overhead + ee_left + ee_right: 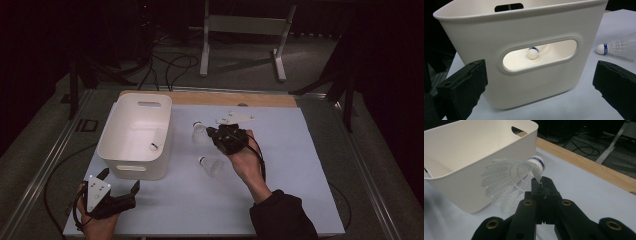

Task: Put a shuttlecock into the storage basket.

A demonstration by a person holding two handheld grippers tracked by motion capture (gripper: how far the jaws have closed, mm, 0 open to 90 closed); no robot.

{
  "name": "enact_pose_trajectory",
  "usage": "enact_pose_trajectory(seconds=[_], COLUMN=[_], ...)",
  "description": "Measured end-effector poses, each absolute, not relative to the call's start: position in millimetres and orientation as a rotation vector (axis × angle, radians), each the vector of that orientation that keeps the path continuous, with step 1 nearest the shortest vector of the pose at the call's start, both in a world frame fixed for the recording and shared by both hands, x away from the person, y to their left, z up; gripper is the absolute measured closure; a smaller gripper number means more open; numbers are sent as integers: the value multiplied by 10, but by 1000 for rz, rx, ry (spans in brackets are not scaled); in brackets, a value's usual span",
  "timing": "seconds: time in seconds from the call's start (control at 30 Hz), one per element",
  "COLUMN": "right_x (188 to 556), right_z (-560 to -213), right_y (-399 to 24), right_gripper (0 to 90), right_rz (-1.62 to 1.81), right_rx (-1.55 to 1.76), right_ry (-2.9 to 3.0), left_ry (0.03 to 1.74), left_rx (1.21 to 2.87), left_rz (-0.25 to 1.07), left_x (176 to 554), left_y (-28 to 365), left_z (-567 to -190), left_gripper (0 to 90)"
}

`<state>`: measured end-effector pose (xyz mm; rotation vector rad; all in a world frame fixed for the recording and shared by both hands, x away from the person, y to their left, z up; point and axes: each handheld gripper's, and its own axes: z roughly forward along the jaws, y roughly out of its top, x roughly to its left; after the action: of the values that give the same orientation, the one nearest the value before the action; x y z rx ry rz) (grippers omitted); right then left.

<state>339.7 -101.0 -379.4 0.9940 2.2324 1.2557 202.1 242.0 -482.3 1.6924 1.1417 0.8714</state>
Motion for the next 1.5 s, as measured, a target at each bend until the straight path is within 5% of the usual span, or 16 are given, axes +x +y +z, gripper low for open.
enact_pose_trajectory(seconds=[1.5], right_x=[3345], right_z=[-3645], right_y=[-825], right_gripper=[900], right_rz=[1292], right_rx=[934], right_ry=[2239], left_ry=[1141], left_rx=[1692], left_rz=[870], left_x=[2023], left_y=[2420], left_z=[-4823], left_gripper=[1])
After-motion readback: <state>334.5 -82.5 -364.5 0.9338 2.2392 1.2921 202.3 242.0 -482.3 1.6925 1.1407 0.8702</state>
